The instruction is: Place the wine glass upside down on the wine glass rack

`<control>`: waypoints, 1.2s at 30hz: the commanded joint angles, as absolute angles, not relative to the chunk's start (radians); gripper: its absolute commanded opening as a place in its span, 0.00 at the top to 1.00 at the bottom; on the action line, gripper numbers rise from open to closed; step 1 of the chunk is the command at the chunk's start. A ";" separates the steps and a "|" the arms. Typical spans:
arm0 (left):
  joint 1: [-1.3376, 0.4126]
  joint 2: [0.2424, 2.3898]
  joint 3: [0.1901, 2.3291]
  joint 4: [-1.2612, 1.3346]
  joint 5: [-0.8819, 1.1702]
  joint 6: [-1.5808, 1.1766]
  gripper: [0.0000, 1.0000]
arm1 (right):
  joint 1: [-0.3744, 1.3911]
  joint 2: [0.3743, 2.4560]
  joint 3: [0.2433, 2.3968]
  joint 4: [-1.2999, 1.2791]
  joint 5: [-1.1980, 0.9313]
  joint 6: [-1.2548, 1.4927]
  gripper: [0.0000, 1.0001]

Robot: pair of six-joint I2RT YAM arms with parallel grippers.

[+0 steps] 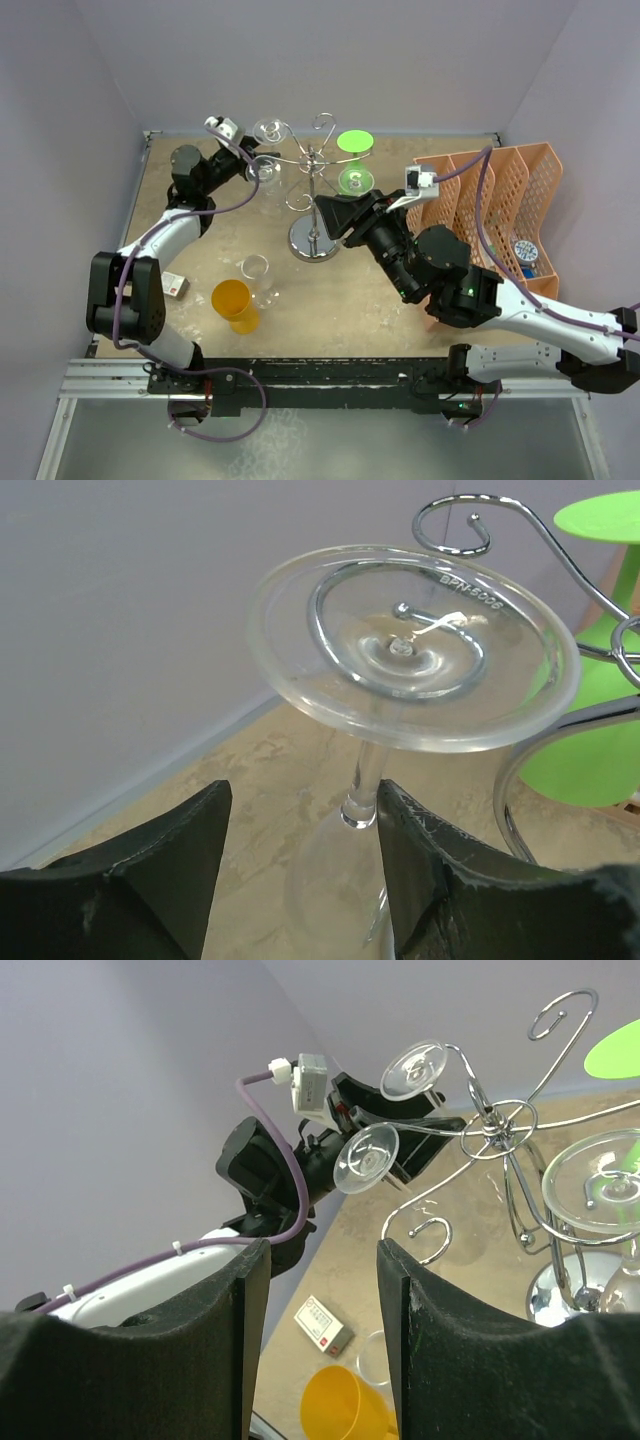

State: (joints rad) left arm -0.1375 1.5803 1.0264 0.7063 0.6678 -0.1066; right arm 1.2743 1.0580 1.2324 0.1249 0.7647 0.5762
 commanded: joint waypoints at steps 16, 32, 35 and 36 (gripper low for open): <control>-0.102 1.477 1.098 0.337 0.791 0.146 0.37 | 1.276 1.008 1.279 0.124 0.730 0.580 0.50; -0.046 1.436 1.216 0.158 0.723 0.213 0.37 | 1.276 0.974 1.240 0.141 0.720 0.590 0.51; -0.046 1.393 1.213 0.127 0.661 0.207 0.37 | 1.276 0.945 1.214 0.156 0.719 0.607 0.51; -0.046 1.374 1.208 0.126 0.647 0.201 0.37 | 1.276 0.935 1.202 0.165 0.716 0.608 0.51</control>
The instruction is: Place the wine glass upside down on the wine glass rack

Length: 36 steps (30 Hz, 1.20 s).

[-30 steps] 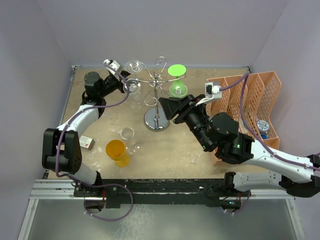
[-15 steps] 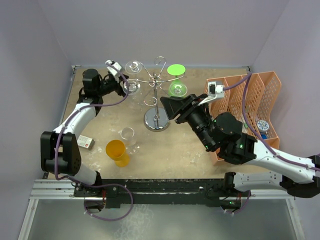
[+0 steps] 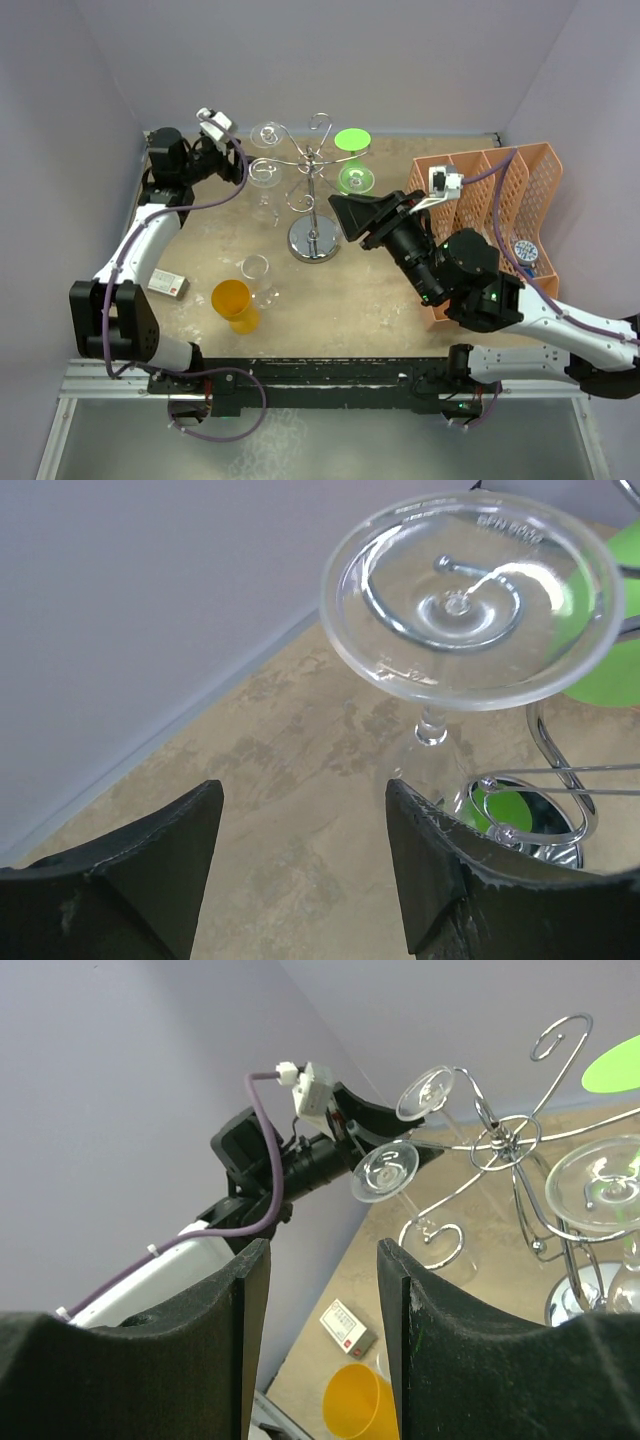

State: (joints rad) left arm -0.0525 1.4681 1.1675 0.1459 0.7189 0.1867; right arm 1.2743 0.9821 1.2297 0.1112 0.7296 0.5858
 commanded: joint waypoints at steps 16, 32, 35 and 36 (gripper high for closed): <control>-0.046 1.042 1.125 0.094 -0.023 -0.458 0.35 | 1.276 0.939 1.186 0.019 0.451 0.569 0.47; -0.048 0.767 1.106 -0.838 0.016 -0.696 0.44 | 1.276 1.013 1.134 -0.043 0.342 0.545 0.46; -0.048 0.770 1.097 -1.024 -0.027 -0.680 0.47 | 1.277 1.012 1.107 -0.007 0.337 0.544 0.46; -0.048 0.770 1.085 -1.057 -0.015 -0.673 0.48 | 1.276 1.009 1.097 0.005 0.338 0.546 0.46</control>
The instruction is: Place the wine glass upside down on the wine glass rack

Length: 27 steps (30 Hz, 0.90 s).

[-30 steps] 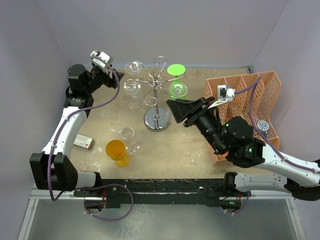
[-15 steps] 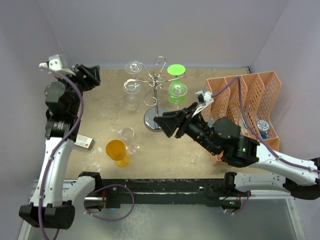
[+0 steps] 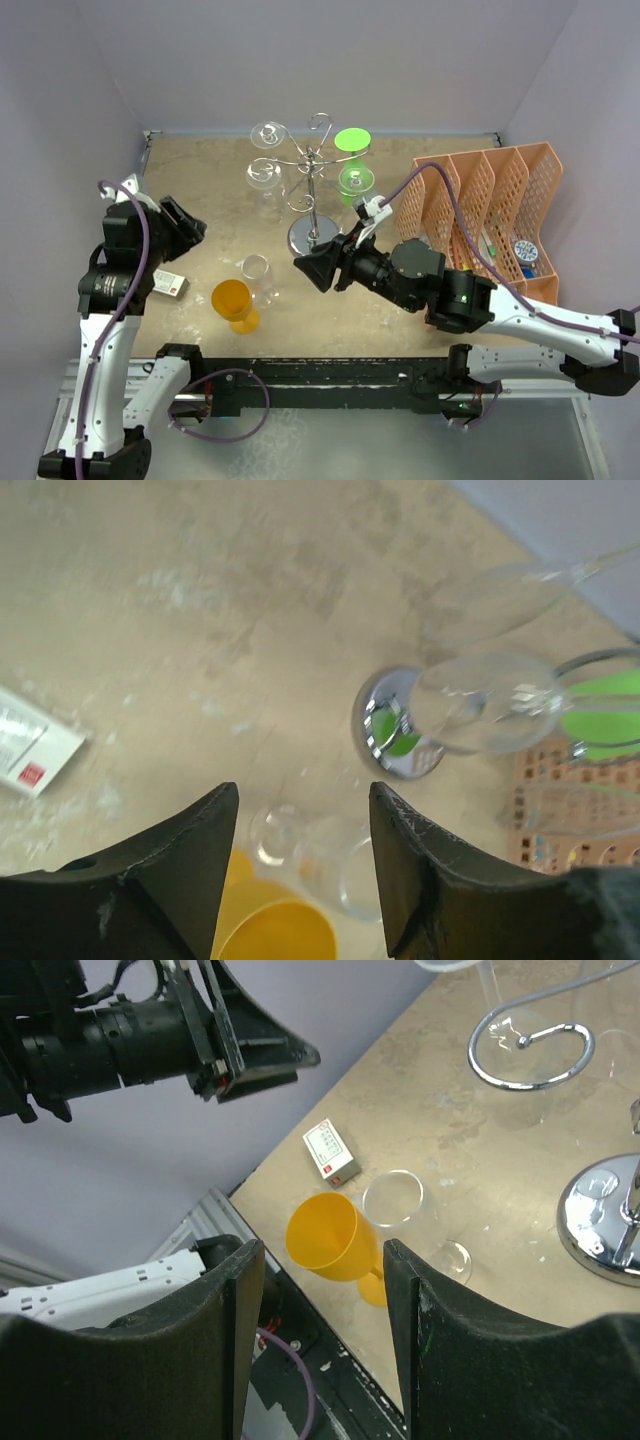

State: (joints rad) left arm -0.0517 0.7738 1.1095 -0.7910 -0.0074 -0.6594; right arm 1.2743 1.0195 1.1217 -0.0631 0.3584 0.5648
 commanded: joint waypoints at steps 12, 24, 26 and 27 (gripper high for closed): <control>-0.120 0.827 1.061 -1.238 0.189 -0.525 0.54 | 1.276 0.897 0.991 0.178 0.654 0.617 0.48; -0.218 0.920 0.961 -1.212 0.112 -0.460 0.61 | 1.277 0.828 0.942 0.354 0.806 0.593 0.51; -0.221 0.945 0.961 -1.207 0.110 -0.451 0.65 | 1.276 0.847 0.949 0.338 0.805 0.605 0.51; -0.222 0.954 0.960 -1.200 0.108 -0.449 0.68 | 1.276 0.854 0.949 0.334 0.803 0.612 0.52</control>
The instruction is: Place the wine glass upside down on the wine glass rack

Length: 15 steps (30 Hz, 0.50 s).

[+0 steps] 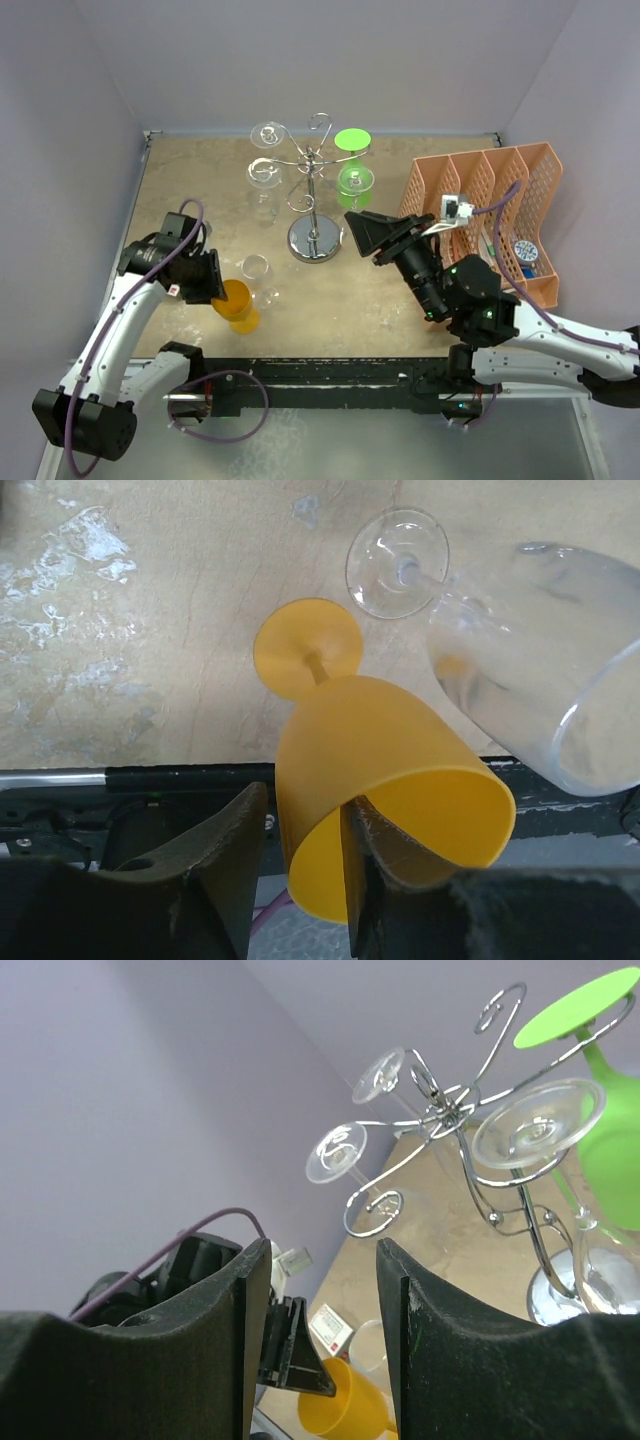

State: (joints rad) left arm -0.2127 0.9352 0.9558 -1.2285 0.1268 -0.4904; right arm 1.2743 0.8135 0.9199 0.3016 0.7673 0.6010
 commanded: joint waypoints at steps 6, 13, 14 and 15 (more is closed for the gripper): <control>-0.222 0.971 1.035 -1.203 0.028 -0.460 1.00 | 1.277 0.852 0.943 0.330 0.777 0.624 0.52; -0.222 0.965 1.215 -1.332 -0.149 -0.465 1.00 | 1.277 0.798 0.917 0.351 0.796 0.623 0.53; -0.222 0.965 1.233 -1.339 -0.173 -0.468 1.00 | 1.276 0.796 0.918 0.351 0.796 0.621 0.53; -0.222 0.967 1.253 -1.346 -0.192 -0.471 1.00 | 1.276 0.797 0.922 0.351 0.796 0.620 0.53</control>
